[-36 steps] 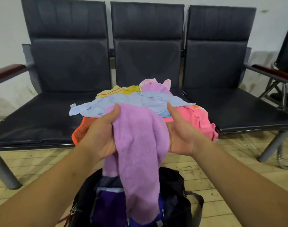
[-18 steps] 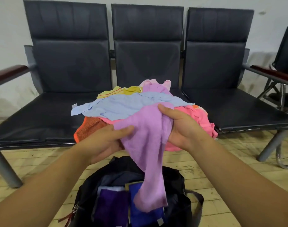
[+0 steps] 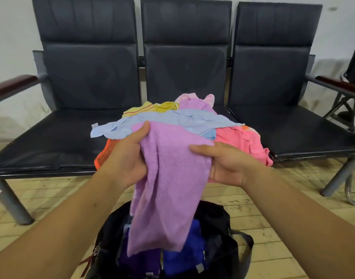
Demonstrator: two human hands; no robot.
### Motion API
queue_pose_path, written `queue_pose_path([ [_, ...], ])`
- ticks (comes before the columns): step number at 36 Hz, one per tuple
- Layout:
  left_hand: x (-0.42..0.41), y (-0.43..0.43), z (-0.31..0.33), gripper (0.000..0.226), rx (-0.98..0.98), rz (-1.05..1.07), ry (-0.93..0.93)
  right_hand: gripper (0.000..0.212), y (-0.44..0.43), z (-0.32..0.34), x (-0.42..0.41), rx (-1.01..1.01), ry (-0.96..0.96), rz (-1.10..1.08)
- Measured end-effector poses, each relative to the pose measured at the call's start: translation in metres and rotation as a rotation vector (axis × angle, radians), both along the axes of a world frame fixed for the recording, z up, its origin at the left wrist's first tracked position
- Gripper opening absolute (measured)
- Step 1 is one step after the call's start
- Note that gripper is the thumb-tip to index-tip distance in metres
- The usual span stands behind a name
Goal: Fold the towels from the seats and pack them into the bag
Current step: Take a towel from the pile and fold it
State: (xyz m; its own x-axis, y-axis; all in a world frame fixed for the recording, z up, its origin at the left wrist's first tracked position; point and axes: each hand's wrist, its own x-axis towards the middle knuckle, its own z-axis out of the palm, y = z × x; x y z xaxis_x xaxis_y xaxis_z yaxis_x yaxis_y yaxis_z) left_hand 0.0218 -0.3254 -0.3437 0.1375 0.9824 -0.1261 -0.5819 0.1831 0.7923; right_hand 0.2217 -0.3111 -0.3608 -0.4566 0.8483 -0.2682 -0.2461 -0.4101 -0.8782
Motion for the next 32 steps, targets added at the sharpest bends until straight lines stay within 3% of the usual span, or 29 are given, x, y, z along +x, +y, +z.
queue_pose_path([
  [5,-0.018,0.011,-0.008,0.049,-0.061,-0.023,-0.029,0.044,0.006,0.009,-0.003,0.074,0.249,-0.116],
  [7,-0.022,0.01,-0.014,0.059,-0.046,-0.138,0.072,0.044,0.005,0.011,-0.005,0.051,0.316,-0.136],
  [9,-0.022,0.006,-0.018,0.049,-0.004,-0.245,0.228,0.038,0.006,0.014,-0.006,0.037,0.345,-0.146],
  [11,-0.021,0.004,-0.023,0.021,0.041,-0.256,0.345,0.034,0.008,0.016,-0.005,0.04,0.297,-0.179],
  [16,-0.022,0.009,-0.018,0.046,0.062,-0.132,0.297,0.033,0.014,0.015,0.006,0.137,-0.006,-0.317],
  [22,-0.01,0.008,-0.009,0.037,0.057,-0.122,0.226,0.04,0.007,0.025,0.014,-0.026,0.343,-0.19],
  [26,-0.013,0.012,-0.008,0.04,0.054,-0.115,0.174,0.04,0.005,0.011,0.01,0.022,0.078,-0.042],
  [32,-0.027,0.018,-0.016,0.03,0.105,-0.022,0.484,0.032,0.016,0.001,0.018,0.173,-0.169,-0.306],
])
